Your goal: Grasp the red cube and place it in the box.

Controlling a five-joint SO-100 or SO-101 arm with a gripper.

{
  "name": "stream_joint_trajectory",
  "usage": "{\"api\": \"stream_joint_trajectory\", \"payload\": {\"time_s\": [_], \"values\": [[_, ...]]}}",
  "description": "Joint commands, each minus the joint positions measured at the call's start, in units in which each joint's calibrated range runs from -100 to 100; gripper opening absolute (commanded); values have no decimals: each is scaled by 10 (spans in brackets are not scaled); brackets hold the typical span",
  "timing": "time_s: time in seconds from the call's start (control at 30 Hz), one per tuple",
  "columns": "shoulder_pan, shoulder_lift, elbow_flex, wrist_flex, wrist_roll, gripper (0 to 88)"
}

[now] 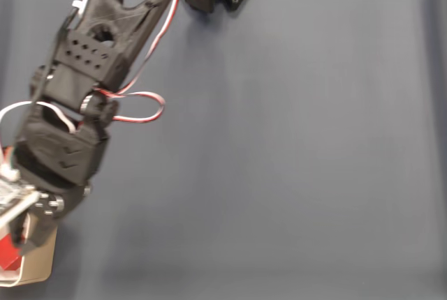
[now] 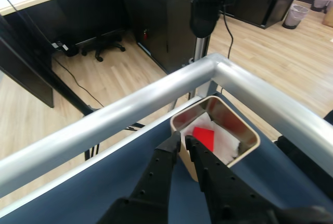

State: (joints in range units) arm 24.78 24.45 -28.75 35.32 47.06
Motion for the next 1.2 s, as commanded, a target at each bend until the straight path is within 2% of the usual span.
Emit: {"api": "stream_joint_trajectory", "payload": {"time_s": [0.0, 0.3, 0.67, 1.17], "values": [[-39, -88, 21, -11, -4, 0], [-126, -201, 161, -15, 1, 0], [-202, -367, 425, -70, 19, 0], [-230, -584, 764, -106, 20, 0]]}}
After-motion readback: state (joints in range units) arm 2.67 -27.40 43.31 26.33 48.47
